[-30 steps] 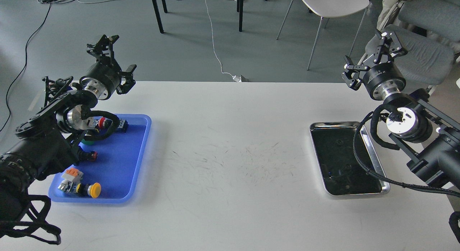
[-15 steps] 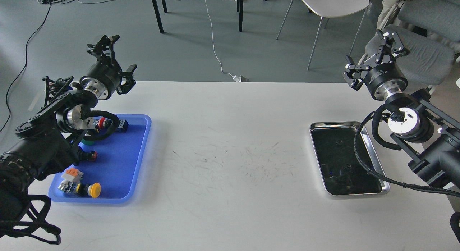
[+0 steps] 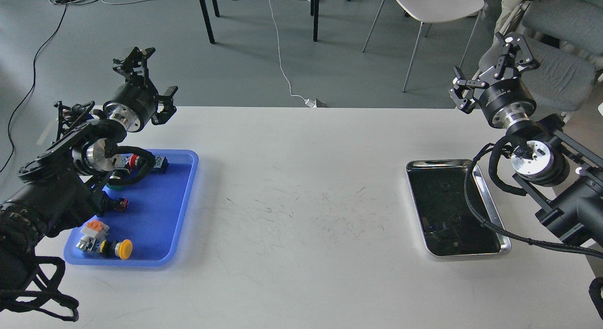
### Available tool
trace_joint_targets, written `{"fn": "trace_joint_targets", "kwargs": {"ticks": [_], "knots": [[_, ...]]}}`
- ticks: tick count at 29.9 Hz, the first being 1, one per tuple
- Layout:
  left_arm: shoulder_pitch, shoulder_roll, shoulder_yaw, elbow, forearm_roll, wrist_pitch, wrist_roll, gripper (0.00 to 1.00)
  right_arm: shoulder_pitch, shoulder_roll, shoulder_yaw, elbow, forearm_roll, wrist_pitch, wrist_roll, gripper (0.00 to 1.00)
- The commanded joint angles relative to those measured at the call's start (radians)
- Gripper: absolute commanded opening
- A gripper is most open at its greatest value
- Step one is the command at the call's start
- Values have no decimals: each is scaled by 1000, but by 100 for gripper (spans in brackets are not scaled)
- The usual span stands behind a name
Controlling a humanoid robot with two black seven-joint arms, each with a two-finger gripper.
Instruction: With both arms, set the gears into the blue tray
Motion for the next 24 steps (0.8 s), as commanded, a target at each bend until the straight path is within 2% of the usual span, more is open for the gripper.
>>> {"fn": "trace_joint_targets", "kwargs": {"ticks": [1, 24], "knots": [[0, -2, 0, 0, 0, 0, -2, 99, 2, -3, -2, -1, 0, -14, 2, 99], [2, -2, 0, 0, 0, 0, -2, 99, 3, -15, -15, 4, -3, -31, 2, 99]]}}
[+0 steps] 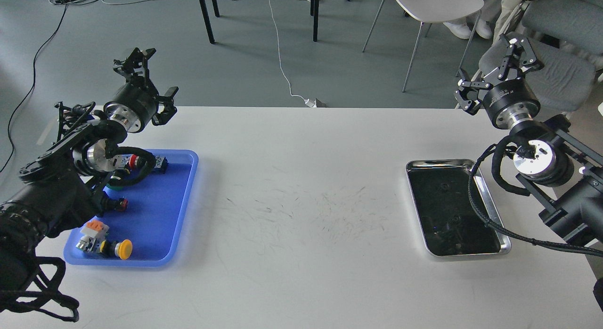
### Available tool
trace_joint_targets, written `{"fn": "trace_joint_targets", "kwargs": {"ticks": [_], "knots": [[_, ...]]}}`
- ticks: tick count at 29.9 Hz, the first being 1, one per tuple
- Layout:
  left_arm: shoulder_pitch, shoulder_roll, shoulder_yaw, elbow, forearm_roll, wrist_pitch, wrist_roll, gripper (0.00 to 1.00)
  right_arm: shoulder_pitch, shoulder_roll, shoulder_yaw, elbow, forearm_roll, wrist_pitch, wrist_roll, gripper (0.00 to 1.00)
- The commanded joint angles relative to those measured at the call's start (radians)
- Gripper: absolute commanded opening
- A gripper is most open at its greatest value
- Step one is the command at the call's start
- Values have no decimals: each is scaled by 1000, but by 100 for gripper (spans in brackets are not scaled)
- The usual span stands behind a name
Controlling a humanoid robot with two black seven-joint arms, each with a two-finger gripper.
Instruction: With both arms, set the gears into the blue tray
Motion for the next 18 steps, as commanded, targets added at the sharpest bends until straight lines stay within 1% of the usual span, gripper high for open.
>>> {"fn": "trace_joint_targets", "kwargs": {"ticks": [1, 18], "knots": [[0, 0, 0, 0, 0, 0, -1, 99, 0, 0, -1, 0, 0, -1, 0, 99], [0, -1, 0, 0, 2, 0, -1, 99, 0, -1, -4, 2, -2, -3, 0, 99]]}}
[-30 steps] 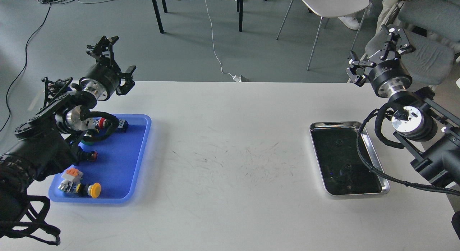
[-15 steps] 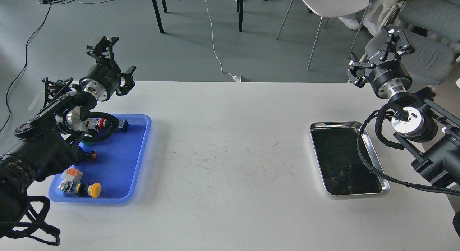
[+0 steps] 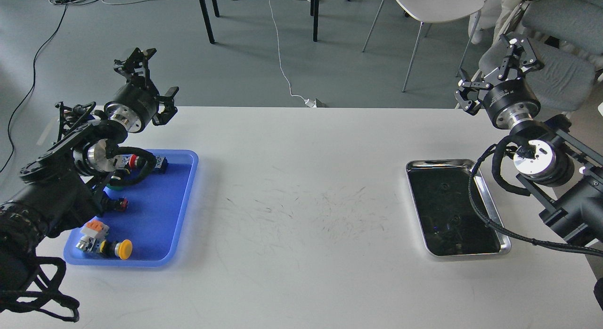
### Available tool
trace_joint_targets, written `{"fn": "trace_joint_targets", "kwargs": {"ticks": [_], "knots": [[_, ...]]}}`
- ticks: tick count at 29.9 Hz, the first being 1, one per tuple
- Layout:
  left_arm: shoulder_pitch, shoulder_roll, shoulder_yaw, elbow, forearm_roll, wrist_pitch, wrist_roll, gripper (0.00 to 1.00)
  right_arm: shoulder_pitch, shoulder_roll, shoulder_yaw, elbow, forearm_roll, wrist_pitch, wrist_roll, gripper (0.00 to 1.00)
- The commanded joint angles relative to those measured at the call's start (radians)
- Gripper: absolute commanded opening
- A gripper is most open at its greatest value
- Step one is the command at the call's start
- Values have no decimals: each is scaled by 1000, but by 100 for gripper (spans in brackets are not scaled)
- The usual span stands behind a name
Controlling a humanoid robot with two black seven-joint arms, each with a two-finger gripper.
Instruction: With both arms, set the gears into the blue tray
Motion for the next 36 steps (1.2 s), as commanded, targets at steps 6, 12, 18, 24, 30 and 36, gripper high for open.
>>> {"fn": "trace_joint_targets", "kwargs": {"ticks": [6, 12, 18, 24, 30, 36], "knots": [[1, -1, 0, -1, 0, 0, 0, 99, -1, -5, -1, 2, 0, 0, 0, 99], [1, -1, 0, 0, 0, 0, 0, 99, -3, -28, -2, 1, 0, 0, -1, 99], [3, -1, 0, 0, 0, -2, 0, 99, -4, -28, -2, 2, 0, 0, 0, 99], [3, 1, 0, 0, 0, -2, 0, 99, -4, -28, 1, 1, 0, -1, -3, 99], [3, 2, 0, 0, 0, -2, 0, 99, -6, -26, 15, -1, 0, -1, -3, 99], [1, 7, 0, 0, 0, -2, 0, 99, -7, -20, 10, -2, 0, 0, -1, 99]]}}
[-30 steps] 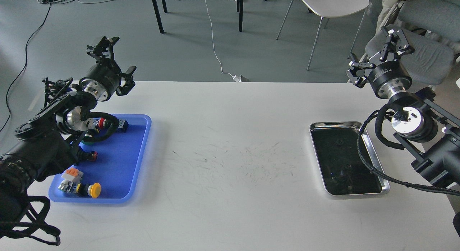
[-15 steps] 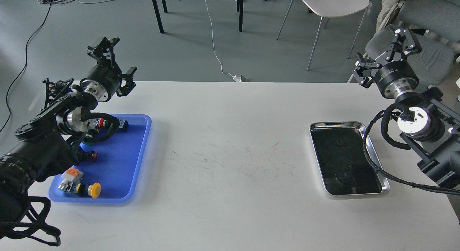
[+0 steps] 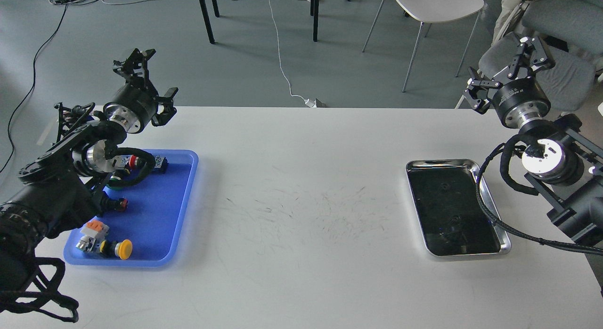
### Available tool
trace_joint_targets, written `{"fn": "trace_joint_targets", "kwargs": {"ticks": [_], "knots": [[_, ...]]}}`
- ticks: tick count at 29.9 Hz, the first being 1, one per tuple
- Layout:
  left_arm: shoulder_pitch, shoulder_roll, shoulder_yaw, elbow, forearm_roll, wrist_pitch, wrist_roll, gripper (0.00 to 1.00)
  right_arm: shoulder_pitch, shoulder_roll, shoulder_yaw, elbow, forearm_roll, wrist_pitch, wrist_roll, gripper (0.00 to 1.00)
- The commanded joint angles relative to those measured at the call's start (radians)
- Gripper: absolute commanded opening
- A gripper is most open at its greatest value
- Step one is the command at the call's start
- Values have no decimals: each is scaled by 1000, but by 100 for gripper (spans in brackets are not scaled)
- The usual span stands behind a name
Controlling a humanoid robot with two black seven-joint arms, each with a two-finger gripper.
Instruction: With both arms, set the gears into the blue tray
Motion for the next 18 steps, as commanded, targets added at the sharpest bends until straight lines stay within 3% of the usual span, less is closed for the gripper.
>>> {"fn": "trace_joint_targets", "kwargs": {"ticks": [1, 18], "knots": [[-1, 3, 0, 0, 0, 0, 0, 99, 0, 1, -7, 0, 0, 1, 1, 99], [-1, 3, 0, -1, 0, 0, 0, 99, 4, -8, -33, 7, -3, 4, 0, 99]]}}
